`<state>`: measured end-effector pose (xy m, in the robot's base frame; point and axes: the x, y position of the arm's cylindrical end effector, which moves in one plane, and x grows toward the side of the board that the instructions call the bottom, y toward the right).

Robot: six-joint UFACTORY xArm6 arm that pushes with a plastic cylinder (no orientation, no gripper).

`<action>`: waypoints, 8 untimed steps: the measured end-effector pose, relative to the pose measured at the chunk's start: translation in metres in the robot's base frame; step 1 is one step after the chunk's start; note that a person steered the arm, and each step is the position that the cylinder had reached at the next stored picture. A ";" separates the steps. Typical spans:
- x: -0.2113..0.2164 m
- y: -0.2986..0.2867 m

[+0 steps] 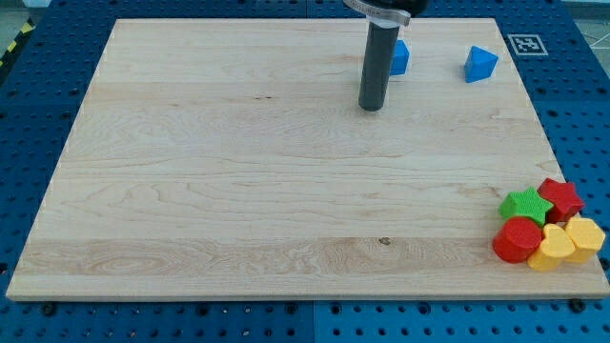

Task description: Push green circle closer to blue cube

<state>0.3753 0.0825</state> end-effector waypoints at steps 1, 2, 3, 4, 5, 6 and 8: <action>0.000 0.002; 0.000 0.002; 0.000 0.002; 0.000 0.002; 0.003 0.002; 0.011 0.002; 0.024 0.001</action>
<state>0.3989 0.0836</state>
